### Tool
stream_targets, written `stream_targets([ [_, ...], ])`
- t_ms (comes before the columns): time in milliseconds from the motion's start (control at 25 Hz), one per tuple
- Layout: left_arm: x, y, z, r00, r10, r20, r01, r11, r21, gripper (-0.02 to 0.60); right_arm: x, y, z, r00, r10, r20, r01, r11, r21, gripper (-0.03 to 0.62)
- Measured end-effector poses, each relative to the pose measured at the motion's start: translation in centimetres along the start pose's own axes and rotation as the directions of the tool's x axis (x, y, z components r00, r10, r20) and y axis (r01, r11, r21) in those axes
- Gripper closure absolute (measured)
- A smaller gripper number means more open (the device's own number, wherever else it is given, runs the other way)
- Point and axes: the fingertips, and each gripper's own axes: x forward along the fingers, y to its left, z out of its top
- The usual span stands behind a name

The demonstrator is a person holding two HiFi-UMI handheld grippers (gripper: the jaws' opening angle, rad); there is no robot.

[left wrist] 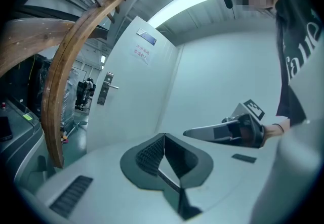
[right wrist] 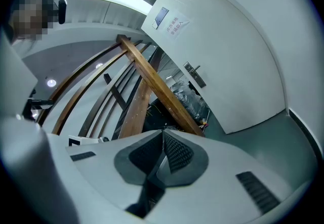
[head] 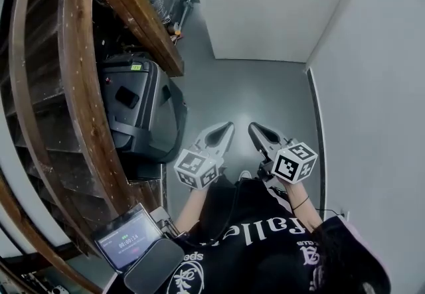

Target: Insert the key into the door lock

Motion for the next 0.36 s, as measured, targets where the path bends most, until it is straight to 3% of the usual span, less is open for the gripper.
stream_targets([
  [360,0.4,-1.4,-0.5,1.000,0.027,0.000,-0.027,1.000,-0.001,0.577,-1.5,-0.4,0.4,1.000,0.024,0.002,-0.024,1.000,0.001,0.568],
])
